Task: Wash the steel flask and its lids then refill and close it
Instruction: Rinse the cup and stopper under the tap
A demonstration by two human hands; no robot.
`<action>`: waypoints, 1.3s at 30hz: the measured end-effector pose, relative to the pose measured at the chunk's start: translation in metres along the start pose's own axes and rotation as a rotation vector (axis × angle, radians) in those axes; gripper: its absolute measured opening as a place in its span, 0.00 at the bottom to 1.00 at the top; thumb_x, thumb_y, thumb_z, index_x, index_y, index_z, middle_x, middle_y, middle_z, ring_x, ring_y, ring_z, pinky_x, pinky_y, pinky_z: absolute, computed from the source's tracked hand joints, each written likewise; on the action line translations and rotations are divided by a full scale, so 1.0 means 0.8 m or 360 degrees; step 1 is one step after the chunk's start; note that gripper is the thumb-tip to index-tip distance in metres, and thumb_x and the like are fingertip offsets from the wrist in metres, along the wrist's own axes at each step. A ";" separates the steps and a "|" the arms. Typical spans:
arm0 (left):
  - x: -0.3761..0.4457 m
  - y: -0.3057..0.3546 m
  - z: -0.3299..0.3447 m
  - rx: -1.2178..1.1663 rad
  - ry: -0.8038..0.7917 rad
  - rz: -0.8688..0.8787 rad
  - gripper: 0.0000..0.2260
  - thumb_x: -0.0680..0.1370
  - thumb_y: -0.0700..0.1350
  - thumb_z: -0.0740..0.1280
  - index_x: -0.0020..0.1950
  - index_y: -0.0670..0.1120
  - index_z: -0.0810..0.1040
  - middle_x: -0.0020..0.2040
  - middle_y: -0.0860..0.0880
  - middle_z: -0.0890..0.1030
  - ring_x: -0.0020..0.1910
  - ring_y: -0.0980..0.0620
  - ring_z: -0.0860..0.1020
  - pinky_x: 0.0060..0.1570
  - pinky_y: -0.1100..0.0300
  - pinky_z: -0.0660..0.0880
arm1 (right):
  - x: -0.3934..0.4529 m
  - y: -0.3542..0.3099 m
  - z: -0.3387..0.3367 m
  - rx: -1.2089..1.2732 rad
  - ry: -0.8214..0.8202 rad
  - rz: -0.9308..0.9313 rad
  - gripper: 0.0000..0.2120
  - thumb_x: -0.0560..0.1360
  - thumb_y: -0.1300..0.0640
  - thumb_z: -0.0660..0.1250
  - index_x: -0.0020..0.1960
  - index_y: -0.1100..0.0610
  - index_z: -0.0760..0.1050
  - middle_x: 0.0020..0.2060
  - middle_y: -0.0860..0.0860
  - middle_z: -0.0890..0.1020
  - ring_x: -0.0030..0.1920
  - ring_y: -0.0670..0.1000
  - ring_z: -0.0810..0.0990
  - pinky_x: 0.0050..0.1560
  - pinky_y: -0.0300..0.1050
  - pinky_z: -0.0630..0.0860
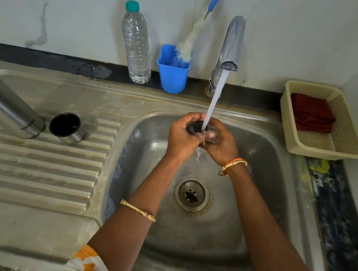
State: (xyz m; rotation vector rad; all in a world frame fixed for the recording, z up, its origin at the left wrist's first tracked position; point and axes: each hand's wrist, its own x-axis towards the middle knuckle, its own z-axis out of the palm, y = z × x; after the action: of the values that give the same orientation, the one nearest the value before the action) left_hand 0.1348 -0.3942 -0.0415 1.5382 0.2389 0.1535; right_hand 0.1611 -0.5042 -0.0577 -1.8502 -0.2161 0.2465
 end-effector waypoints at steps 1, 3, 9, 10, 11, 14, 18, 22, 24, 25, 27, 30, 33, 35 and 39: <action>-0.003 0.001 -0.001 -0.0059 0.0000 0.0009 0.20 0.69 0.31 0.74 0.57 0.45 0.78 0.52 0.51 0.80 0.50 0.59 0.79 0.50 0.66 0.79 | -0.002 0.001 0.000 0.0168 0.0054 0.0059 0.25 0.68 0.71 0.71 0.62 0.57 0.72 0.55 0.55 0.79 0.55 0.54 0.79 0.55 0.49 0.78; -0.006 -0.003 -0.008 -0.0158 0.0026 -0.0011 0.21 0.69 0.32 0.74 0.58 0.48 0.77 0.57 0.54 0.79 0.56 0.61 0.77 0.55 0.64 0.77 | -0.003 0.000 -0.002 0.0647 0.0116 0.0291 0.22 0.70 0.74 0.67 0.60 0.57 0.72 0.54 0.56 0.80 0.53 0.56 0.80 0.55 0.51 0.79; -0.008 -0.012 -0.022 -0.0150 -0.0122 -0.0248 0.19 0.76 0.38 0.69 0.66 0.45 0.74 0.58 0.51 0.79 0.54 0.63 0.78 0.56 0.62 0.78 | 0.000 0.010 -0.011 0.1699 -0.0143 0.0718 0.16 0.76 0.70 0.55 0.62 0.61 0.69 0.44 0.57 0.84 0.42 0.53 0.85 0.43 0.45 0.82; -0.009 -0.011 -0.018 -0.0146 -0.0195 -0.0262 0.19 0.77 0.38 0.68 0.67 0.44 0.73 0.54 0.53 0.80 0.49 0.67 0.79 0.50 0.67 0.78 | -0.001 0.013 -0.009 0.1708 -0.0195 0.0739 0.18 0.76 0.69 0.54 0.65 0.63 0.67 0.45 0.59 0.84 0.43 0.53 0.84 0.43 0.45 0.82; -0.010 -0.012 -0.016 -0.0139 -0.0246 -0.0272 0.20 0.78 0.39 0.68 0.69 0.45 0.71 0.53 0.55 0.80 0.47 0.69 0.79 0.47 0.71 0.77 | -0.002 0.016 -0.007 0.1642 -0.0248 0.0767 0.20 0.76 0.68 0.54 0.68 0.63 0.65 0.46 0.60 0.83 0.43 0.53 0.84 0.43 0.45 0.82; -0.004 -0.020 -0.016 -0.0137 -0.0309 -0.0313 0.21 0.78 0.39 0.67 0.71 0.48 0.70 0.59 0.51 0.79 0.58 0.57 0.78 0.55 0.64 0.77 | -0.001 0.015 -0.005 0.1063 -0.0278 0.0807 0.19 0.79 0.66 0.55 0.69 0.58 0.65 0.45 0.56 0.81 0.40 0.50 0.82 0.39 0.44 0.80; -0.006 -0.023 -0.017 -0.0539 -0.0337 -0.0487 0.18 0.79 0.34 0.64 0.68 0.42 0.72 0.56 0.46 0.81 0.57 0.48 0.79 0.52 0.58 0.79 | 0.006 0.007 -0.014 0.0602 -0.0094 0.0659 0.22 0.75 0.72 0.60 0.66 0.57 0.69 0.50 0.54 0.79 0.49 0.53 0.78 0.48 0.48 0.78; -0.001 -0.018 -0.020 -0.0967 -0.0492 -0.0596 0.18 0.79 0.30 0.58 0.68 0.42 0.70 0.54 0.45 0.81 0.52 0.50 0.81 0.49 0.59 0.80 | 0.001 0.004 -0.016 0.0560 -0.0026 0.0378 0.27 0.70 0.77 0.60 0.61 0.53 0.71 0.56 0.54 0.77 0.56 0.55 0.77 0.55 0.55 0.78; 0.002 -0.018 -0.025 -0.1055 -0.0519 -0.0627 0.19 0.79 0.28 0.56 0.65 0.44 0.72 0.55 0.44 0.81 0.53 0.49 0.81 0.54 0.56 0.79 | -0.003 0.004 -0.016 0.0639 -0.0038 0.0332 0.28 0.69 0.78 0.61 0.60 0.51 0.72 0.57 0.54 0.76 0.58 0.57 0.77 0.54 0.53 0.78; 0.002 -0.020 -0.027 -0.1082 -0.0518 -0.0636 0.19 0.79 0.28 0.56 0.64 0.44 0.72 0.56 0.43 0.80 0.54 0.48 0.80 0.56 0.55 0.77 | -0.004 0.004 -0.015 0.0655 -0.0047 0.0323 0.27 0.70 0.77 0.61 0.59 0.50 0.73 0.58 0.55 0.76 0.58 0.58 0.77 0.53 0.52 0.78; 0.001 -0.025 -0.030 -0.1094 -0.0519 -0.0636 0.19 0.79 0.28 0.56 0.65 0.44 0.72 0.58 0.42 0.78 0.56 0.47 0.79 0.57 0.56 0.77 | -0.005 0.003 -0.013 0.0635 -0.0056 0.0312 0.24 0.72 0.75 0.61 0.59 0.51 0.73 0.60 0.58 0.75 0.59 0.59 0.77 0.50 0.47 0.79; 0.003 -0.030 -0.031 -0.1104 -0.0466 -0.0651 0.19 0.79 0.28 0.56 0.66 0.43 0.71 0.57 0.43 0.79 0.54 0.48 0.79 0.54 0.59 0.79 | -0.004 0.001 -0.008 0.0639 -0.0024 0.0342 0.20 0.74 0.73 0.61 0.58 0.52 0.73 0.59 0.60 0.75 0.57 0.58 0.78 0.47 0.43 0.79; 0.003 -0.029 -0.030 -0.1055 -0.0417 -0.0656 0.21 0.79 0.28 0.57 0.70 0.42 0.69 0.56 0.44 0.80 0.54 0.50 0.79 0.55 0.59 0.77 | 0.000 -0.002 -0.004 0.0705 0.0018 0.0426 0.15 0.76 0.70 0.60 0.56 0.54 0.73 0.55 0.59 0.77 0.53 0.57 0.79 0.43 0.42 0.79; 0.002 -0.030 -0.028 -0.0899 -0.0363 -0.0623 0.22 0.78 0.29 0.61 0.71 0.43 0.69 0.55 0.47 0.81 0.54 0.52 0.80 0.56 0.60 0.78 | 0.005 -0.007 -0.001 0.0750 0.0116 0.0529 0.09 0.78 0.67 0.60 0.52 0.56 0.73 0.50 0.57 0.79 0.49 0.55 0.80 0.39 0.42 0.81; -0.004 -0.025 -0.016 -0.0354 -0.0139 -0.0450 0.26 0.71 0.30 0.71 0.68 0.41 0.73 0.58 0.45 0.81 0.57 0.51 0.79 0.55 0.60 0.78 | 0.021 -0.008 0.011 0.0914 0.0288 0.0804 0.09 0.80 0.59 0.57 0.48 0.58 0.75 0.43 0.57 0.80 0.41 0.52 0.79 0.36 0.44 0.80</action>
State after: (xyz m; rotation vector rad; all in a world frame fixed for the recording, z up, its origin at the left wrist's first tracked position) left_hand 0.1276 -0.3828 -0.0615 1.2723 0.3552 -0.1078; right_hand 0.1748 -0.4901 -0.0552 -1.3146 0.4185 0.4347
